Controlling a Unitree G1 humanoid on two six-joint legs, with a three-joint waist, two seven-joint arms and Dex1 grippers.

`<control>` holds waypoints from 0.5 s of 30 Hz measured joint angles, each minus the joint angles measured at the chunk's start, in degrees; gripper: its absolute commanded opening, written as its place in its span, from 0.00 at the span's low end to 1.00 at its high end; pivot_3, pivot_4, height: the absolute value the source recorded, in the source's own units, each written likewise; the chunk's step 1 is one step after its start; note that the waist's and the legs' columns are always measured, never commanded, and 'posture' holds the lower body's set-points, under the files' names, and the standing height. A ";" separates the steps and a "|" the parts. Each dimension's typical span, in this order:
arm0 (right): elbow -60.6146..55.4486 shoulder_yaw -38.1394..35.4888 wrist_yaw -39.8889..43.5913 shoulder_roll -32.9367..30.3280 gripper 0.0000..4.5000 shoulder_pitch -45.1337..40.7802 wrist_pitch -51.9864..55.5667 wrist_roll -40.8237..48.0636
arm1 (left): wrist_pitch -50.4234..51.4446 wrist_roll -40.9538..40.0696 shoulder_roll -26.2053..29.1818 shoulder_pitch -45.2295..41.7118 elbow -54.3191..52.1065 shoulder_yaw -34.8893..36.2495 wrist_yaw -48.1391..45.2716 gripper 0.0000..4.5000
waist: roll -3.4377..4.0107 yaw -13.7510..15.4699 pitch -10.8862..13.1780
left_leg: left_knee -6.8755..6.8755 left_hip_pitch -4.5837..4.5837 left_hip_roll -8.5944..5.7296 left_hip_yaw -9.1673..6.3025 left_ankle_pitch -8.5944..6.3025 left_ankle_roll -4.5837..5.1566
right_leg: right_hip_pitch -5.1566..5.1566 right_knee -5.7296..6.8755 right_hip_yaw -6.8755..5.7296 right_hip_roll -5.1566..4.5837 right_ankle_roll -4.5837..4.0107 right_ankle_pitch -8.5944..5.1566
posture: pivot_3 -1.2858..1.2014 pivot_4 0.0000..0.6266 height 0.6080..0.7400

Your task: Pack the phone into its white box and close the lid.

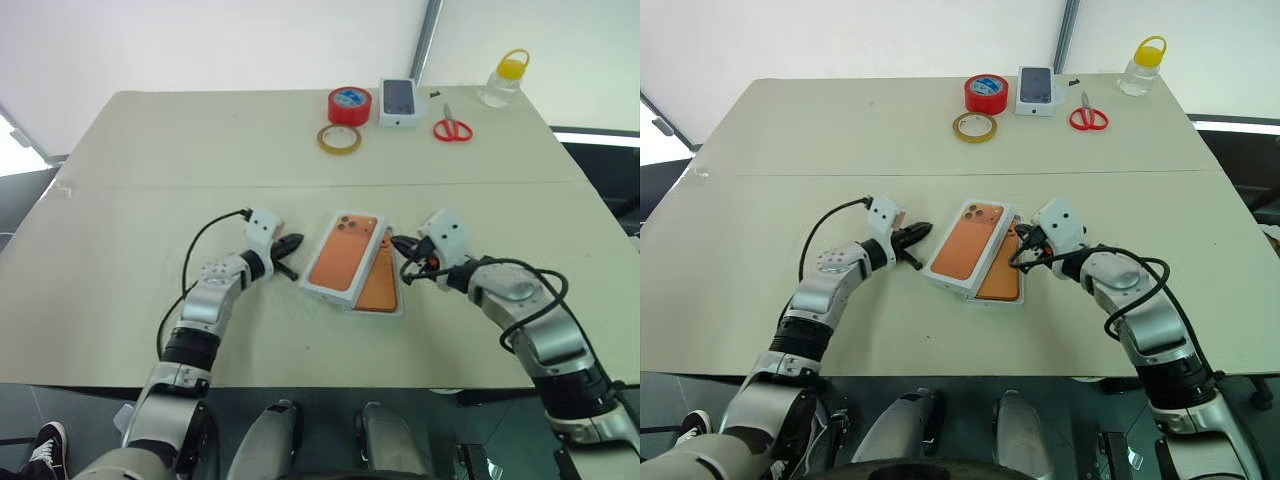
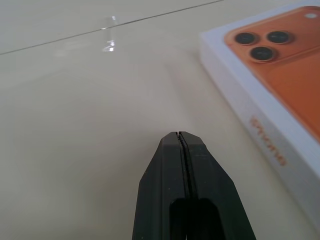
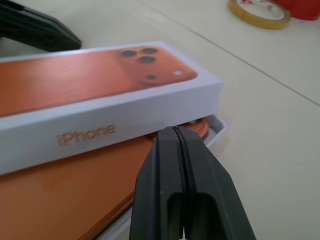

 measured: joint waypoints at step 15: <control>-0.50 -1.05 1.48 1.50 0.01 0.99 1.95 -3.70 | 7.32 -1.46 -2.27 1.07 -5.45 -2.35 -2.71 0.00 | 0.00 -0.02 0.00 | 0.02 0.01 0.00 -0.01 0.00 -0.01 | 0.01 0.01 -0.01 0.00 0.00 0.00 | 0.52 0.24 1.00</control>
